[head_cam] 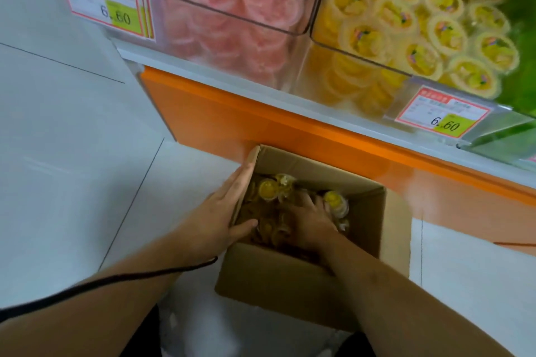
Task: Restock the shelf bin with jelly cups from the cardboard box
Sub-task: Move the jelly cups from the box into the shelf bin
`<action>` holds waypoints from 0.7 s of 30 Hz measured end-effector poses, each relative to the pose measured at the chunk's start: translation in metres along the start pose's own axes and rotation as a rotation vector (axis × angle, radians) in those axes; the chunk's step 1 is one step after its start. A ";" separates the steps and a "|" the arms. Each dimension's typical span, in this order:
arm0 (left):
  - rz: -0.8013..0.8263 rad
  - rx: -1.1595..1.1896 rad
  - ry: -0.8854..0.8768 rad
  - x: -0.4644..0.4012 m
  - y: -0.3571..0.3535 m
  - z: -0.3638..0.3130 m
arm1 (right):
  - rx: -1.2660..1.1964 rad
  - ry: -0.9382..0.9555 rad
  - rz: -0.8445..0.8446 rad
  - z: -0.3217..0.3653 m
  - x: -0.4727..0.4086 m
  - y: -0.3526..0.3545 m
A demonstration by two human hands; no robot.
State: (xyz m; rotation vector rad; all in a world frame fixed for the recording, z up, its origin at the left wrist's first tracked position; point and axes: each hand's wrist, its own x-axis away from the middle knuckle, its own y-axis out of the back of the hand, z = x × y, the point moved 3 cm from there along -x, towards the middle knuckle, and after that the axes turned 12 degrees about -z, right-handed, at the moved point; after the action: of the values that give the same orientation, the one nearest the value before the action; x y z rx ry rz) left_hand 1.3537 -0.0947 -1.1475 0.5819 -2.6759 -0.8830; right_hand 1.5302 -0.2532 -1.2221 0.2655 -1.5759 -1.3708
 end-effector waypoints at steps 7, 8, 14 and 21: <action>0.007 0.007 0.025 -0.002 -0.004 0.004 | -0.025 -0.025 -0.035 -0.005 0.001 0.005; 0.009 0.005 0.024 -0.003 -0.005 0.005 | -0.048 -0.038 -0.045 -0.006 0.002 0.007; 0.020 -0.005 0.029 -0.004 -0.008 0.006 | -0.177 -0.095 -0.034 -0.010 -0.002 0.018; 0.013 -0.014 0.032 -0.003 -0.008 0.008 | -0.183 -0.098 0.014 -0.011 0.003 0.015</action>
State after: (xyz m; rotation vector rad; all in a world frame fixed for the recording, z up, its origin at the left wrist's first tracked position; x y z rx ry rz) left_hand 1.3563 -0.0954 -1.1589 0.5705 -2.6401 -0.8810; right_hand 1.5434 -0.2569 -1.2091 0.0766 -1.5158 -1.5255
